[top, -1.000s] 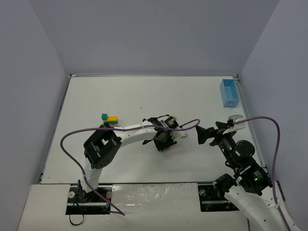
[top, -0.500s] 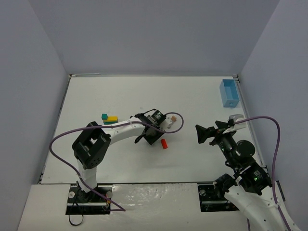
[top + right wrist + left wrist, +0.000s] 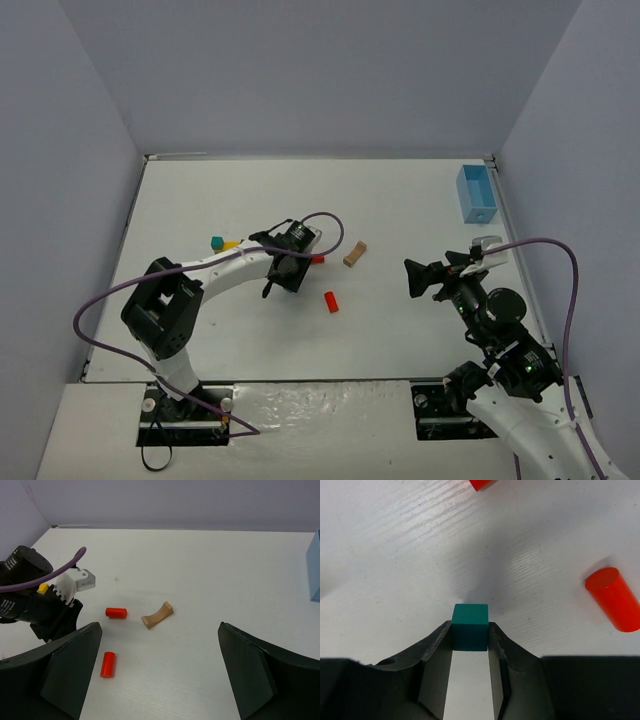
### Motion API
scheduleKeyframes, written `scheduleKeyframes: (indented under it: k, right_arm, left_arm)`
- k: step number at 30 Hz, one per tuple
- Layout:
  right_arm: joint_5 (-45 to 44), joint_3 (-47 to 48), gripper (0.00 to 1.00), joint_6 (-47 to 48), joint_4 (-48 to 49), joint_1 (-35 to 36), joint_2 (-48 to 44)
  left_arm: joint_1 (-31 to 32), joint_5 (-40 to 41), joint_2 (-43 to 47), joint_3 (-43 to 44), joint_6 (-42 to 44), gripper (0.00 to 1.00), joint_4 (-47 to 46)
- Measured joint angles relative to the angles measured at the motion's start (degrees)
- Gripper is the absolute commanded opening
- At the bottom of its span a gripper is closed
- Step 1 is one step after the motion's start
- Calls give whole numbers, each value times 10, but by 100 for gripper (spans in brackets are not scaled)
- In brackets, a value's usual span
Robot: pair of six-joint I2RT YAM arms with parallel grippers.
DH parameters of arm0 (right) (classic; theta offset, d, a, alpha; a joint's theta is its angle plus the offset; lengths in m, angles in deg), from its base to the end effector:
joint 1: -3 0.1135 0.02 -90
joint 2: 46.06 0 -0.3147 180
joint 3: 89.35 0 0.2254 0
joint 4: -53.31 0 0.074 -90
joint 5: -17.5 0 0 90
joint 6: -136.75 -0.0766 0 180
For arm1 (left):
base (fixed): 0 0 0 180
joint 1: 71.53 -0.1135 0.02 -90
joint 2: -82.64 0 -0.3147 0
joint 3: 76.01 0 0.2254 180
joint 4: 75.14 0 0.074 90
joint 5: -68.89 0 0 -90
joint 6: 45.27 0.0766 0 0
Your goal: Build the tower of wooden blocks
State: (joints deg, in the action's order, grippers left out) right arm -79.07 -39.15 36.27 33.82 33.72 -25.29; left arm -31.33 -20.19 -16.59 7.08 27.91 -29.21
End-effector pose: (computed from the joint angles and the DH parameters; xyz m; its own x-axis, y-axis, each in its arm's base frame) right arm 0.0646 0.0282 0.3618 0.0712 0.2525 -0.9650 -0.4307 0.8804 0.1986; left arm 0.2739 -0.2298 0.2284 -0.8310 0.3235 -0.4525 0.4170 0.9007 -0.1220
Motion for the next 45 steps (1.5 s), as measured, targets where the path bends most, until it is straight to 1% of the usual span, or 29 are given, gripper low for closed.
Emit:
scheduleKeyframes:
  k: [9,11,12,14,18,29,31,41,45]
  right_arm:
    - [4,0,100,0,0,0,1]
    - [5,0,100,0,0,0,2]
    - [5,0,100,0,0,0,2]
    - [5,0,100,0,0,0,2]
    - [6,0,100,0,0,0,2]
    - [6,0,100,0,0,0,2]
    - [6,0,100,0,0,0,2]
    - [6,0,100,0,0,0,2]
    - [6,0,100,0,0,0,2]
  left_arm:
    - [-10,0,-3,-34,-41,30,-13]
    - [-14,0,-5,-34,-47,45,-14]
    - [-15,0,-6,-34,-50,48,-15]
    - [-18,2,-6,-34,-55,53,-15]
    - [-19,6,-6,-34,-62,56,-15]
    - [-19,21,-6,-32,-96,54,-7]
    - [-19,22,-6,-29,-103,48,-3]
    - [-19,25,-5,-16,-108,40,5]
    - [-19,26,-5,-13,-109,34,7]
